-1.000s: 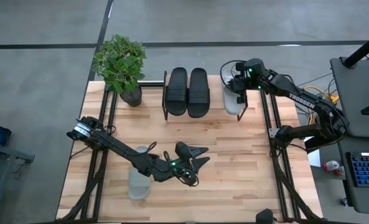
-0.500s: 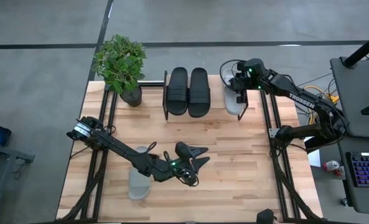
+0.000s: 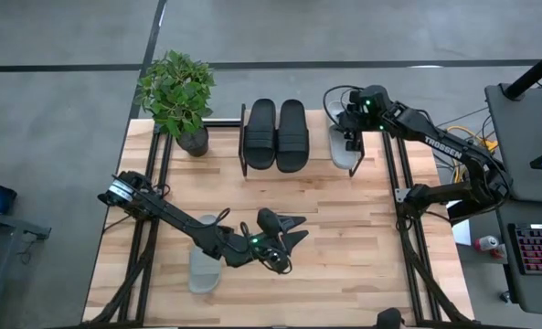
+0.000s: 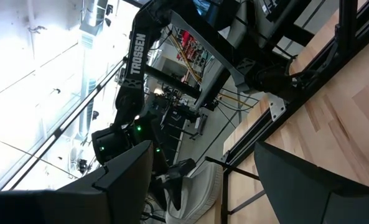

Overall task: Pick and place slides into the shelf
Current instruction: Put the right gray slide on the shelf

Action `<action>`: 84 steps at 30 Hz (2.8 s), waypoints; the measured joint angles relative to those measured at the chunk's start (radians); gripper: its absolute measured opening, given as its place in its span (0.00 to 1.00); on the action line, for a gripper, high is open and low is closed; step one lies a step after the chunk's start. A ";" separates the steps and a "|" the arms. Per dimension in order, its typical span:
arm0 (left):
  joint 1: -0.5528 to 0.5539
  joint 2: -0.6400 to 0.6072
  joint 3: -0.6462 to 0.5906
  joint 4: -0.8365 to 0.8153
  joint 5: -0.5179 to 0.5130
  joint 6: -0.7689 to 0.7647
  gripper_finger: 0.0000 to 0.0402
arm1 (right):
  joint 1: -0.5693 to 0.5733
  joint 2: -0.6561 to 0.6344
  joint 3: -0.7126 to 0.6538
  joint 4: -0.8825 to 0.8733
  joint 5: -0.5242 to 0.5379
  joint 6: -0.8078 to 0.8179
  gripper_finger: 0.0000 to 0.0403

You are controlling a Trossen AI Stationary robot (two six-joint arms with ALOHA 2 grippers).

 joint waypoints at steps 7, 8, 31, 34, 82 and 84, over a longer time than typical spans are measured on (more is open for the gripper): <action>0.000 0.000 0.000 0.000 0.000 0.001 0.66 | 0.001 0.000 0.008 0.014 -0.058 0.046 0.48; 0.000 0.000 0.000 0.000 0.000 0.002 0.66 | 0.001 0.000 0.010 0.014 -0.058 0.049 0.48; 0.000 0.000 0.001 0.001 0.000 0.016 0.66 | 0.058 0.063 0.040 0.077 -0.184 0.206 0.23; 0.000 0.000 0.000 0.001 0.000 0.016 0.66 | 0.069 0.067 0.047 0.081 -0.183 0.202 0.08; -0.011 0.000 0.000 0.001 -0.004 0.023 0.66 | 0.186 0.196 0.190 -0.129 0.261 0.386 0.02; -0.012 0.000 0.000 0.001 -0.004 0.025 0.66 | 0.187 0.196 0.189 -0.128 0.260 0.386 0.02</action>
